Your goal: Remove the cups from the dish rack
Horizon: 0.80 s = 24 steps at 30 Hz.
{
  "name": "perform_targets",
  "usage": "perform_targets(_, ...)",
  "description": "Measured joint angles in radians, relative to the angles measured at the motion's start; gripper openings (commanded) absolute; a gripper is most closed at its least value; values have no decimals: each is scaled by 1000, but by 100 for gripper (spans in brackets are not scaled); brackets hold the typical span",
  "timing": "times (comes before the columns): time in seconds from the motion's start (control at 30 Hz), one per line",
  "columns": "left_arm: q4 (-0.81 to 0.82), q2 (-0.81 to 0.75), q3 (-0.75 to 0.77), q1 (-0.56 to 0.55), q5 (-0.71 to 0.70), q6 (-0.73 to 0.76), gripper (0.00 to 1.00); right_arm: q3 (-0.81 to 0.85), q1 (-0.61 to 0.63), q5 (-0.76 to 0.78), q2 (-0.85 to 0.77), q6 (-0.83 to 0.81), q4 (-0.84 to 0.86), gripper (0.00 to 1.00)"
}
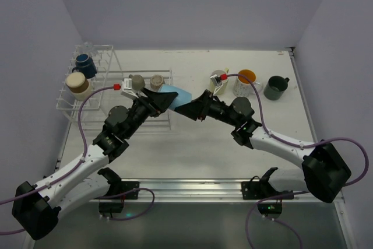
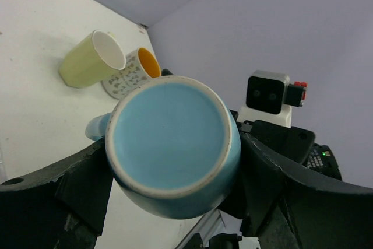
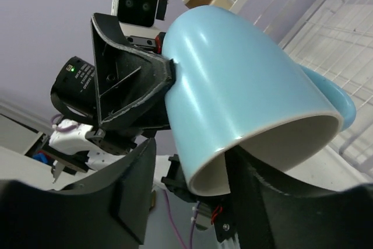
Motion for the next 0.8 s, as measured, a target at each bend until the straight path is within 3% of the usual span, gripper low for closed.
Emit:
perform_targets(0.2,88,-2,-26,-6,30,-28,22,0,9,14,16,20,80,43)
perform_targets(0.3,108,-1,-39,-12,38,-44,26,0,10,16,25,27,121,28)
perform_targets(0.33,116,0,-39,-13,44,-49,29,0,10,16,30,29,129,13)
perform_targets(0.4,128,0,-39,-11,47,-77,51,1,12,14,35,32,157,1)
perform_targets(0.47,132,-6,-38,-13,50,-93,78,2,14,13,27,17,176,0)
perform_targets(0.57,64,-35,-15,-18,51,-55,100,9,26,21,-3,-20,122,0)
perform_targets(0.8,-237,-130,92,-29,-27,198,100,88,23,64,-78,-168,-190,0)
